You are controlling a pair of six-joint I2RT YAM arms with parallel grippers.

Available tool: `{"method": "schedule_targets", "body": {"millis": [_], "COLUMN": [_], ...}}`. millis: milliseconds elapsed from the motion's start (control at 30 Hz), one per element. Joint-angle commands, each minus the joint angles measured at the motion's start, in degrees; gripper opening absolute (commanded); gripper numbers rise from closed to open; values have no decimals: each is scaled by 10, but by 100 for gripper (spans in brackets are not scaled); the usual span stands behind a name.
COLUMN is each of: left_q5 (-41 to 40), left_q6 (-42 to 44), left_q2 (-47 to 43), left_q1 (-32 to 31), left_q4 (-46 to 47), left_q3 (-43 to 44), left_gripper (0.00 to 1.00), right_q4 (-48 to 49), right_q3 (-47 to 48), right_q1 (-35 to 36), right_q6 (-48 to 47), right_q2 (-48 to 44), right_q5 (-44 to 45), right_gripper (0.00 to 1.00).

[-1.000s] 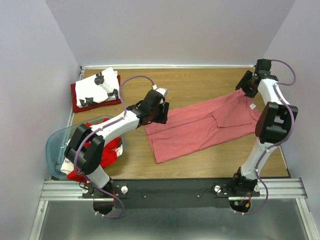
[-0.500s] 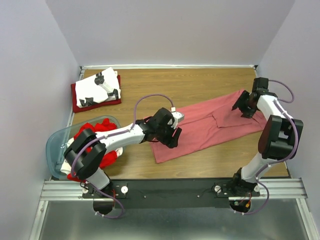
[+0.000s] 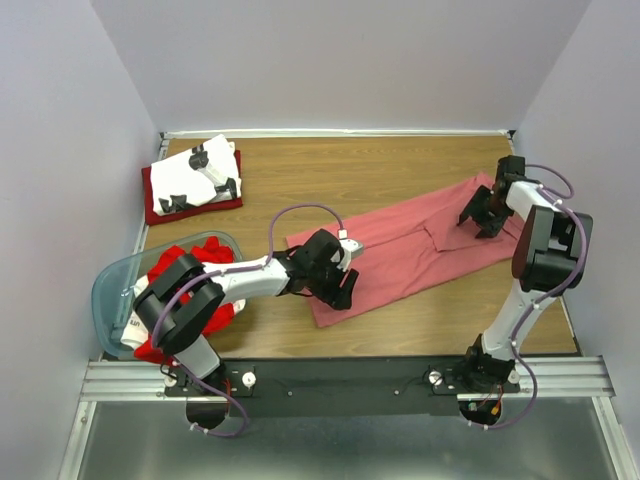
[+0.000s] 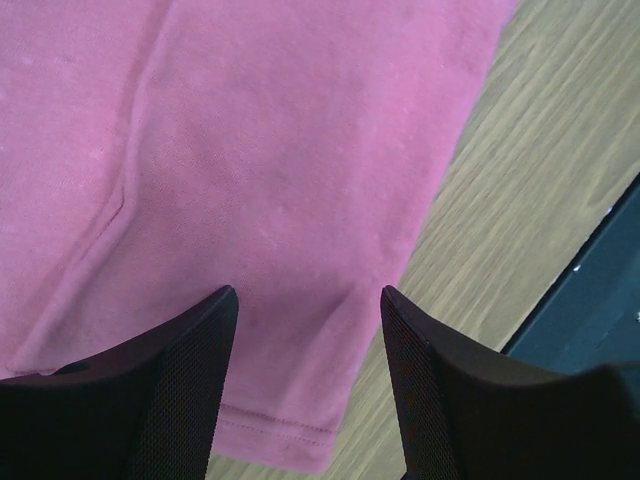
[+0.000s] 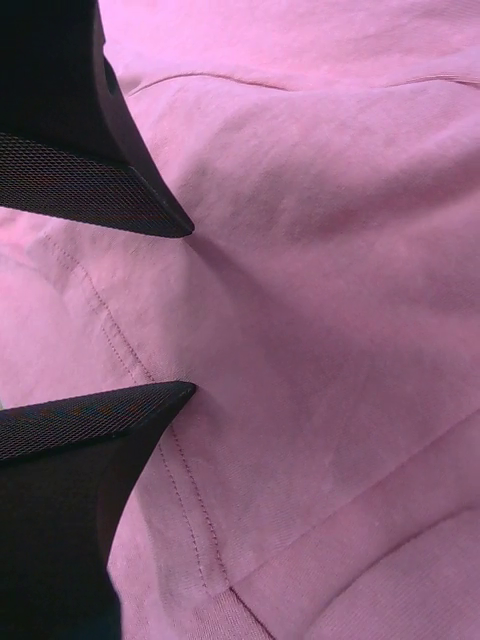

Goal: Fold and stack the t-shirts
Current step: Fold the tshirt

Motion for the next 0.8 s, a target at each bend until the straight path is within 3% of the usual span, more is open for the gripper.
{"method": "schedule_targets", "body": {"millis": [0, 300, 433, 767], "left_q5": [30, 70, 107, 120], "left_q6": [-28, -107, -144, -158], "left_q2": [21, 47, 101, 173], "left_q1": [-10, -28, -49, -120], "left_q4": [26, 99, 150, 165], "left_q3": [-19, -26, -19, 60], "left_gripper": [68, 68, 68, 68], "right_q4": [7, 6, -1, -40], "right_q3": [32, 180, 249, 430], "right_q1": [-1, 1, 8, 47], "right_q6": [2, 6, 4, 15], "right_q2": [72, 196, 244, 355], "right_q5": [20, -17, -18, -24], "right_gripper": [67, 67, 67, 70]}}
